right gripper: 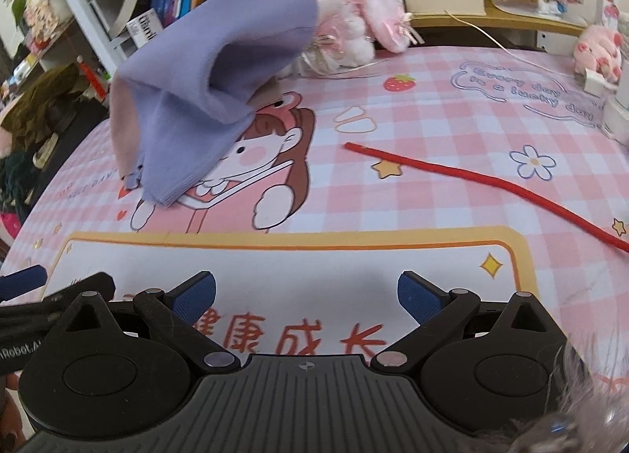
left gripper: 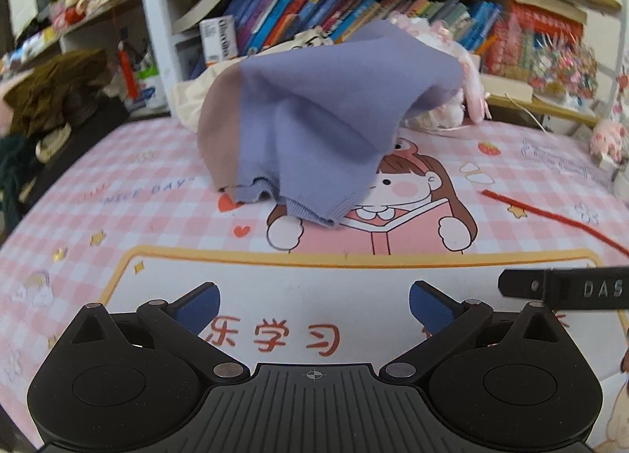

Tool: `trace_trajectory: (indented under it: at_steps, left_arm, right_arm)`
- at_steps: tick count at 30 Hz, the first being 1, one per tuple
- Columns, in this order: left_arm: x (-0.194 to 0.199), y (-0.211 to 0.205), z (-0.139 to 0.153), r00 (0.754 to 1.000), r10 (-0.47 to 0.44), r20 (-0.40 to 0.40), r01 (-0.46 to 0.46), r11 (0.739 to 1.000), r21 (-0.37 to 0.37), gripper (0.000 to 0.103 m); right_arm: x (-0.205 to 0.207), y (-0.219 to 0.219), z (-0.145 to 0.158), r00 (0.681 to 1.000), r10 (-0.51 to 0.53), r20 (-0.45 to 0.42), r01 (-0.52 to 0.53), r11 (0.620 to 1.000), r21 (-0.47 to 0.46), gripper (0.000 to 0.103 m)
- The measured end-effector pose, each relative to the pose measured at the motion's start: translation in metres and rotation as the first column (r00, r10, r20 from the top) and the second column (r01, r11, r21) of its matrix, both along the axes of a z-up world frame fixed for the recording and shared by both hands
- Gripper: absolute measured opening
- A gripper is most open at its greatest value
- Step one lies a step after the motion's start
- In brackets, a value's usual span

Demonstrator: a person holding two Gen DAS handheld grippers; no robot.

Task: Fold clothes
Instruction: 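Grasp the sweater edges with the left and right grippers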

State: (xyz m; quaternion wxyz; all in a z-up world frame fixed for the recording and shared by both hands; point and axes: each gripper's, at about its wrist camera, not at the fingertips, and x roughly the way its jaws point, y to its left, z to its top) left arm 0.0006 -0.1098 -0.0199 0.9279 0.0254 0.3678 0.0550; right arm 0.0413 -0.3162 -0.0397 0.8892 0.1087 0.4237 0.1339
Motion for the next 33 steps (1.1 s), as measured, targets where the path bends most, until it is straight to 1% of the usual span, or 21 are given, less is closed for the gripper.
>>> trace_trajectory:
  at_steps: [3, 5, 8, 11, 14, 17, 19, 21, 24, 25, 26, 27, 28, 29, 30, 31, 32, 33]
  left_arm:
    - [0.013, -0.007, -0.003, 0.999, -0.045, -0.025, 0.045, 0.999, 0.006, 0.103]
    - [0.023, -0.011, -0.005, 0.999, -0.044, -0.028, 0.044, 0.999, 0.022, 0.103]
    - [0.044, -0.018, -0.007, 0.998, -0.054, -0.038, 0.055, 0.998, 0.033, 0.103]
    - [0.068, -0.024, -0.007, 0.996, -0.080, -0.044, 0.081, 0.996, 0.026, 0.102]
    - [0.091, -0.035, -0.006, 0.995, -0.093, -0.024, 0.094, 0.994, 0.053, 0.102]
    - [0.114, -0.048, -0.004, 0.993, -0.114, 0.018, 0.110, 0.984, 0.138, 0.101]
    - [0.129, -0.059, -0.006, 0.990, -0.135, 0.037, 0.125, 0.969, 0.211, 0.101]
    - [0.144, -0.069, -0.010, 0.986, -0.166, 0.036, 0.149, 0.946, 0.288, 0.100]
    - [0.159, -0.081, -0.014, 0.979, -0.195, 0.053, 0.157, 0.900, 0.406, 0.095]
    - [0.163, -0.085, -0.016, 0.978, -0.199, 0.063, 0.151, 0.883, 0.445, 0.090]
    - [0.165, -0.086, -0.016, 0.979, -0.187, 0.081, 0.126, 0.868, 0.481, 0.083]
    - [0.168, -0.085, -0.017, 0.982, -0.164, 0.097, 0.094, 0.861, 0.500, 0.078]
    - [0.170, -0.081, -0.017, 0.985, -0.131, 0.109, 0.059, 0.863, 0.502, 0.063]
    - [0.172, -0.076, -0.016, 0.988, -0.104, 0.110, 0.039, 0.875, 0.482, 0.041]
    - [0.173, -0.071, -0.015, 0.991, -0.082, 0.107, 0.023, 0.886, 0.462, 0.030]
    - [0.171, -0.066, -0.014, 0.992, -0.077, 0.096, 0.027, 0.897, 0.441, 0.018]
    - [0.168, -0.062, -0.013, 0.993, -0.075, 0.088, 0.031, 0.906, 0.423, 0.016]
    - [0.161, -0.059, -0.011, 0.992, -0.086, 0.093, 0.040, 0.906, 0.421, 0.015]
  right_arm:
    - [0.003, -0.008, 0.001, 1.000, -0.012, 0.015, 0.012, 1.000, 0.017, 0.100]
    - [0.007, -0.014, 0.003, 0.999, -0.016, 0.032, 0.015, 1.000, 0.026, 0.100]
    - [0.016, -0.025, 0.005, 1.000, -0.003, 0.031, 0.000, 0.997, 0.076, 0.100]
    - [0.025, -0.036, 0.008, 0.999, -0.017, 0.029, 0.013, 0.992, 0.126, 0.097]
    - [0.030, -0.044, 0.011, 0.999, -0.027, 0.040, 0.021, 0.988, 0.153, 0.097]
    - [0.034, -0.050, 0.012, 0.999, -0.041, 0.035, 0.034, 0.984, 0.177, 0.097]
    - [0.037, -0.053, 0.012, 0.998, -0.054, 0.027, 0.048, 0.981, 0.188, 0.097]
    - [0.038, -0.056, 0.011, 0.998, -0.068, 0.019, 0.062, 0.976, 0.206, 0.097]
    - [0.042, -0.060, 0.010, 0.996, -0.091, 0.003, 0.088, 0.967, 0.241, 0.097]
    - [0.043, -0.062, 0.011, 0.995, -0.100, 0.000, 0.097, 0.962, 0.254, 0.097]
    - [0.044, -0.064, 0.012, 0.994, -0.109, 0.001, 0.104, 0.958, 0.267, 0.097]
    - [0.044, -0.066, 0.014, 0.993, -0.116, 0.004, 0.110, 0.953, 0.282, 0.097]
    - [0.045, -0.067, 0.015, 0.993, -0.121, 0.008, 0.113, 0.949, 0.293, 0.097]
    - [0.046, -0.067, 0.017, 0.993, -0.114, 0.014, 0.104, 0.946, 0.307, 0.097]
    - [0.047, -0.067, 0.018, 0.994, -0.104, 0.021, 0.091, 0.942, 0.323, 0.097]
    - [0.048, -0.067, 0.020, 0.995, -0.093, 0.028, 0.078, 0.938, 0.338, 0.097]
    - [0.048, -0.066, 0.021, 0.996, -0.083, 0.036, 0.065, 0.933, 0.354, 0.097]
    - [0.049, -0.066, 0.023, 0.996, -0.072, 0.043, 0.052, 0.928, 0.369, 0.097]
